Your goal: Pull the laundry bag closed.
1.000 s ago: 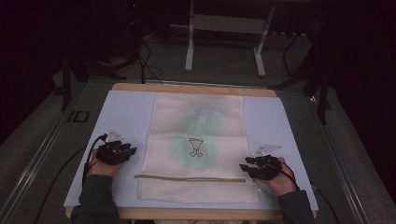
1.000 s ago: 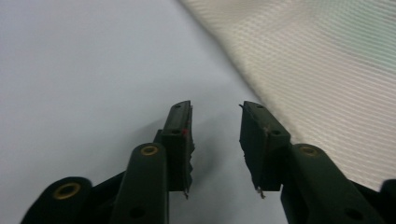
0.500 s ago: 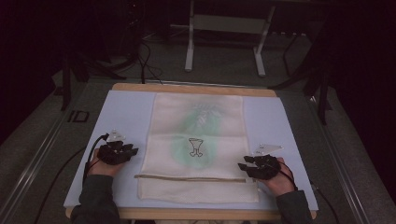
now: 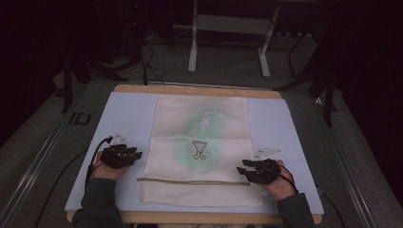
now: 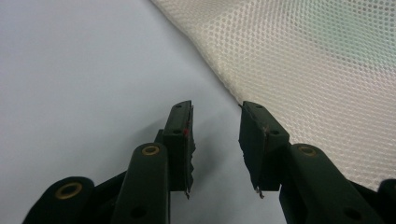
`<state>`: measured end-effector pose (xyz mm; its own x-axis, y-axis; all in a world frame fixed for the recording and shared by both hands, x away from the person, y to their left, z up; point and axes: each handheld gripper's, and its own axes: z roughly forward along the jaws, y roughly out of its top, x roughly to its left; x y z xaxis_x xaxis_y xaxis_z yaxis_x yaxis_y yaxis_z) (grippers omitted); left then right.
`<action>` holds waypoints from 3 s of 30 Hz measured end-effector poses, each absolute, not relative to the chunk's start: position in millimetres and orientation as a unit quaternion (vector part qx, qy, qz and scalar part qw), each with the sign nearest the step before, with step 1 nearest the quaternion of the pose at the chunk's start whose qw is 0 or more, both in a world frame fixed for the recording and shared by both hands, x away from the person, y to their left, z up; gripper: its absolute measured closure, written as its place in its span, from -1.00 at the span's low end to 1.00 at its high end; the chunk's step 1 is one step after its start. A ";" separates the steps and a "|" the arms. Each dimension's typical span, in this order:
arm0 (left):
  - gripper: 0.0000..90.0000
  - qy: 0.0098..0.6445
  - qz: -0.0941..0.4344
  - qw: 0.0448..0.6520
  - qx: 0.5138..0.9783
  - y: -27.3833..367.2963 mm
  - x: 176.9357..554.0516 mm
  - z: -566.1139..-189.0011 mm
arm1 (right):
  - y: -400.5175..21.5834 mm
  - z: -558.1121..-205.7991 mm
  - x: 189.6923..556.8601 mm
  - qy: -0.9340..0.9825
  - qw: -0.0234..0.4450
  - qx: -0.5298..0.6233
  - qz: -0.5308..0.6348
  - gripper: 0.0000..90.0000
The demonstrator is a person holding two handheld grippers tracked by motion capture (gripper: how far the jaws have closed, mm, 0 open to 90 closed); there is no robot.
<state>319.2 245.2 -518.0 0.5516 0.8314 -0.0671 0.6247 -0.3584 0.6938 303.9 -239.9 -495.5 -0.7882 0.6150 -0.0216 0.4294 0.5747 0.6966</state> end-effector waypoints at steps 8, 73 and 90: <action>0.43 0.440 0.145 0.349 0.814 243.3 319.3 -518.6 | -227.1 -497.3 301.2 0.884 0.125 0.282 0.351 0.35; 0.52 0.402 0.106 0.362 0.835 238.9 316.2 -519.4 | -136.0 -488.3 297.2 0.917 0.082 0.169 0.353 0.31; 0.52 0.399 0.100 0.359 0.838 237.7 315.8 -520.3 | -114.6 -489.5 297.2 0.919 0.073 0.150 0.356 0.32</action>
